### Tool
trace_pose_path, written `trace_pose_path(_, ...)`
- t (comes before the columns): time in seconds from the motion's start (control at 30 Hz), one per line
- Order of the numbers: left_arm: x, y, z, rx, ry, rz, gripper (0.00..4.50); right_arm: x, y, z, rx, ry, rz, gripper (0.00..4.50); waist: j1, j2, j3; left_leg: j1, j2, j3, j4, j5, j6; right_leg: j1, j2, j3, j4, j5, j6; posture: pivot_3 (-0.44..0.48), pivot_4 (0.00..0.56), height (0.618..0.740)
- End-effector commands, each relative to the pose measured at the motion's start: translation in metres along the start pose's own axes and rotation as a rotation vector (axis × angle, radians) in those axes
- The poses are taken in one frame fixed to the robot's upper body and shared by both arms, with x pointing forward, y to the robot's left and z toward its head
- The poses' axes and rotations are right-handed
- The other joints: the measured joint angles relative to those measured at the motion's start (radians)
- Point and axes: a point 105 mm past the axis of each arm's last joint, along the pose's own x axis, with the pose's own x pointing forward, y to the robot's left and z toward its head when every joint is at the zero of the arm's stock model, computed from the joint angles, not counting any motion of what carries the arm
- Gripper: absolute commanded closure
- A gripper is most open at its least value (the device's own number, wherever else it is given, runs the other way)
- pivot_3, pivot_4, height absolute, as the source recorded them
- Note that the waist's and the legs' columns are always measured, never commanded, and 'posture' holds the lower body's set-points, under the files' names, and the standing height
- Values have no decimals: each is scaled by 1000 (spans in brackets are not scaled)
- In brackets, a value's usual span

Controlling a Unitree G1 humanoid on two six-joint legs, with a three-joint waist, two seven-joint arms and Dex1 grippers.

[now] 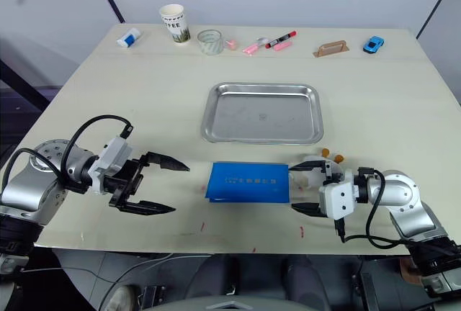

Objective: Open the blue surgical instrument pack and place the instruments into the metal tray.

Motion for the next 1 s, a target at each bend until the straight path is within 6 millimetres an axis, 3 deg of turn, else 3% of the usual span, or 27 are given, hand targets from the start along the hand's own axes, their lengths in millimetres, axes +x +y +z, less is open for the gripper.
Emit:
trace_pose_path(0.03,-1,-5,7,38,-12,-54,86,2,-4,1,-47,1,-15,0,0,0,0,0,0,0,0,0,0,0,0,0,0,0,0,0,150,718)
trace_pose_path(0.4,1,-2,7,47,-13,-57,86,8,-10,4,-57,-34,-48,0,0,0,0,1,0,1,0,0,0,-1,0,2,2,0,0,0,150,718)
trace_pose_path(0.5,1,-2,3,46,0,-55,0,11,-8,5,-49,-50,-25,843,0,0,0,1,0,1,0,0,0,-1,0,2,2,0,0,0,150,718)
trace_pose_path(0.73,1,-2,2,44,-6,-51,0,13,-5,1,-48,-38,-3,4251,0,0,0,1,0,2,0,0,0,-1,0,2,3,0,0,0,150,718)
trace_pose_path(0.77,1,-3,2,44,-7,-50,0,13,-5,1,-50,-39,-3,4476,0,0,0,1,0,2,1,0,0,-1,0,2,3,0,0,0,150,718)
trace_pose_path(1.0,1,-2,2,46,-19,-41,0,10,-9,9,-19,-84,-12,4476,0,0,0,1,0,2,0,0,0,-1,0,2,3,0,0,0,150,718)
